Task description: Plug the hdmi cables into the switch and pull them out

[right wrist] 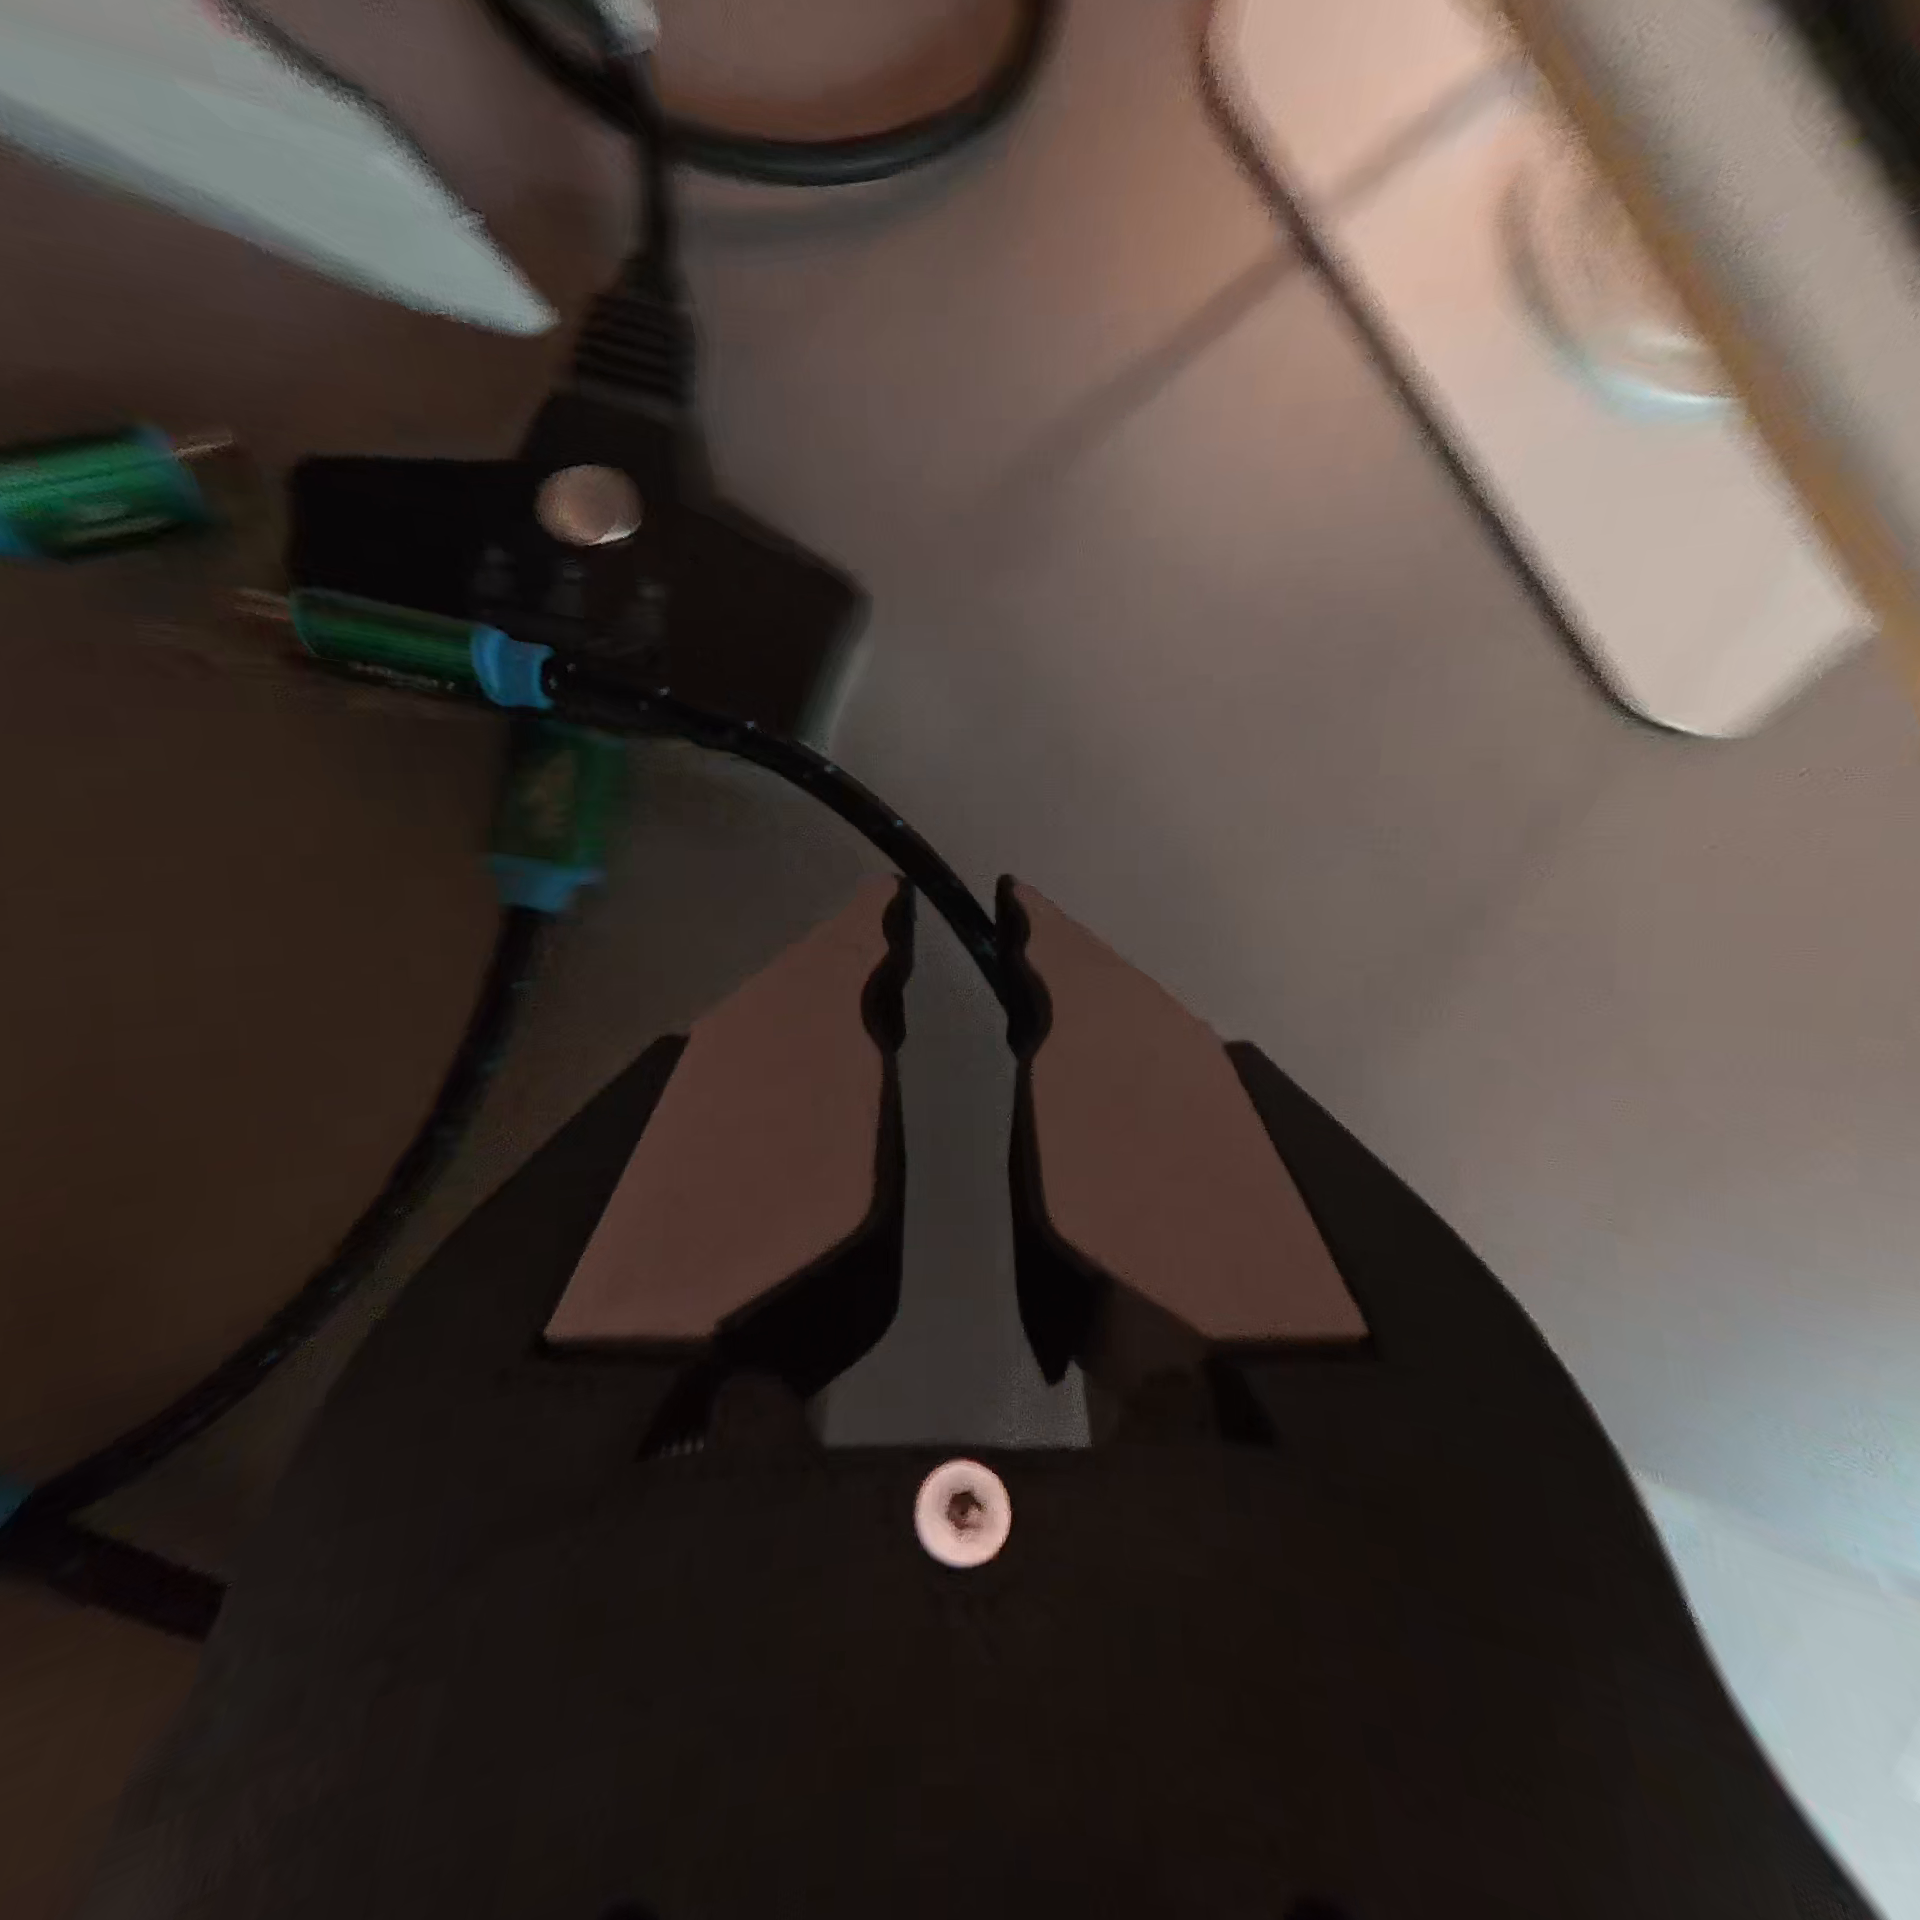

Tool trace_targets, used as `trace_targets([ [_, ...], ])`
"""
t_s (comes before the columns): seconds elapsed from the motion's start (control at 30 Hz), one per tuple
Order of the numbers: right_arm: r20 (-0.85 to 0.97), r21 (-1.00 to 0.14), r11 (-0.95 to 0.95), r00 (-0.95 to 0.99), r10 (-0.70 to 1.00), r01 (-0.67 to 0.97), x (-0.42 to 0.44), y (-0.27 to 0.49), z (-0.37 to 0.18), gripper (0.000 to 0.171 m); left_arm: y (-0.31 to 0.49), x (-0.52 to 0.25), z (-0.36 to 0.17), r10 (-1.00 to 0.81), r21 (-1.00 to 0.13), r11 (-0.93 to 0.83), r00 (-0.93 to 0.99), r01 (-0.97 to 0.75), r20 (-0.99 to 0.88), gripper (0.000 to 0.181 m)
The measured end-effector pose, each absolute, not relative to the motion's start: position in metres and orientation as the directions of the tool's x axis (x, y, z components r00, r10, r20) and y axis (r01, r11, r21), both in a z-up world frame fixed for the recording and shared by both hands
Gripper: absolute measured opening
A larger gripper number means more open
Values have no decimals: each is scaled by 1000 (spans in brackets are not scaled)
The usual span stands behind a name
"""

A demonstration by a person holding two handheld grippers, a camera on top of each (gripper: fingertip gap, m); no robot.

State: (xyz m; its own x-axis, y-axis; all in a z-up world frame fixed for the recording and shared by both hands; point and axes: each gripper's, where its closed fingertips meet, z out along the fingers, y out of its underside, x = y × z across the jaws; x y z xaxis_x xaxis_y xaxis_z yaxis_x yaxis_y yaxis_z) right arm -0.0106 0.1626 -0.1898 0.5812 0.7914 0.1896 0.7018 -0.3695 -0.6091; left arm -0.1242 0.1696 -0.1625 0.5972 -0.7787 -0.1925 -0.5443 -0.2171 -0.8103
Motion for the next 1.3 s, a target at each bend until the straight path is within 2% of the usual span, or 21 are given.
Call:
trace_targets([
  [0.07, 263, -666, -419, 720, 642, 617, 16, 185, -167, 11, 172, -127, -161, -770, -811, -220, 607, -542, -197, 36],
  [0.13, 262, -717, -473, 826, 498, 513, 40, 199, -155, 12, 172, -127, -160, -767, -815, -219, 611, -536, -196, 36],
  [0.2, 205, -716, -525, 858, 472, 460, 45, 200, -163, 14, 171, -125, -160, -772, -814, -213, 604, -540, -199, 37],
  [0.23, 191, -692, -562, 866, 463, 453, 48, 200, -171, 19, 170, -125, -160, -773, -811, -208, 600, -546, -206, 37],
  [0.27, 190, -673, -583, 868, 459, 455, 49, 201, -177, 33, 171, -125, -161, -772, -808, -205, 599, -553, -214, 37],
  [0.3, 180, -671, -579, 859, 479, 463, 44, 200, -179, 43, 171, -125, -162, -769, -804, -203, 599, -559, -222, 36],
  [0.37, 110, -708, -544, 832, 544, 450, 23, 195, -175, 49, 172, -126, -162, -764, -801, -201, 602, -563, -232, 36],
  [0.4, 52, -737, -521, 804, 592, 431, 8, 190, -170, 59, 173, -127, -161, -761, -802, -201, 605, -562, -233, 36],
  [0.5, -138, -816, -441, 615, 776, 374, -49, 159, -150, 76, 175, -129, -160, -752, -806, -203, 615, -556, -236, 36],
  [0.57, -173, -813, -425, 532, 829, 398, -74, 142, -152, 85, 176, -130, -160, -744, -800, -200, 619, -565, -251, 36],
  [0.73, -38, -689, -444, 583, 812, 573, -85, 138, -194, 87, 178, -130, -161, -734, -801, -205, 630, -562, -254, 40],
  [0.93, -111, -692, -504, 613, 782, 517, -91, 138, -199, 95, 182, -134, -158, -715, -806, -208, 648, -555, -262, 42],
  [1.07, -150, -679, -529, 609, 779, 510, -92, 134, -200, 90, 182, -134, -159, -711, -796, -198, 643, -572, -285, 42],
  [1.3, 13, -636, -432, 569, 822, 640, -93, 130, -211, 106, 183, -134, -165, -711, -782, -202, 638, -590, -297, 42],
])
